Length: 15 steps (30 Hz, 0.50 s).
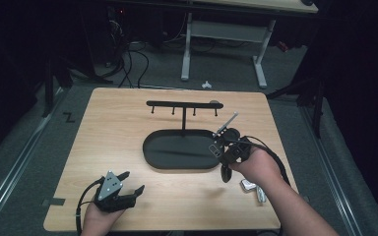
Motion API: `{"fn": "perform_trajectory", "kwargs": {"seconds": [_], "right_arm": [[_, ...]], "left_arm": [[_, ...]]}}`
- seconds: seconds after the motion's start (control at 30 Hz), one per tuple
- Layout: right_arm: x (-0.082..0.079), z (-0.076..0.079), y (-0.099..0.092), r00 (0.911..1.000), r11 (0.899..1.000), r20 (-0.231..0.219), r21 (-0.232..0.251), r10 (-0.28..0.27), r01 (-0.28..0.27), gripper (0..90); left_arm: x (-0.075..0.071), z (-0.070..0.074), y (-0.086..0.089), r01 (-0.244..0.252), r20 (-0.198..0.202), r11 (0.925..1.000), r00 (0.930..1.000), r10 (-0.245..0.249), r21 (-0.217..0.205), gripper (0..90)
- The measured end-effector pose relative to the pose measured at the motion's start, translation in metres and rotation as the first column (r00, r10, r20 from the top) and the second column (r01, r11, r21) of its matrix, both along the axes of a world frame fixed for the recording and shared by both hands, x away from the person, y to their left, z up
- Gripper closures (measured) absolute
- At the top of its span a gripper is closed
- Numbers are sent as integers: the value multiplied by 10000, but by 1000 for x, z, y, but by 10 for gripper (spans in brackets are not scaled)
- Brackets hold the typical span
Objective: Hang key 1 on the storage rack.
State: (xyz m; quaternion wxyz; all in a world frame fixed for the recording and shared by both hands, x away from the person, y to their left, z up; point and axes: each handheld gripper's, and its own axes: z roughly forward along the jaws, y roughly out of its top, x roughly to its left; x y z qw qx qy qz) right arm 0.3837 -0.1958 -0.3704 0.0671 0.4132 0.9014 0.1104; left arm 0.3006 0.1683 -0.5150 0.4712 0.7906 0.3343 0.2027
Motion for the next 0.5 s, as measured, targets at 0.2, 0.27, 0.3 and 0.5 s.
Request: {"fn": "perform_trajectory", "kwargs": {"seconds": [0.2, 0.27, 0.3, 0.5], "right_arm": [[8, 4, 5, 10000, 9999, 25, 120, -11, 11, 808], [10, 4, 7, 10000, 9999, 29, 152, -26, 26, 808], [11, 5, 9, 10000, 9999, 49, 133, 46, -47, 808], [18, 10, 12, 9999, 9999, 163, 157, 1, -4, 808]], "left_arm": [[0, 0, 0, 3, 5, 10000, 10000, -3, 22, 277], [0, 0, 0, 5, -1, 10000, 10000, -5, 22, 277], [0, 0, -1, 0, -2, 10000, 10000, 0, 22, 277], [0, -1, -2, 61, -42, 9998, 10000, -60, 163, 277]]}}
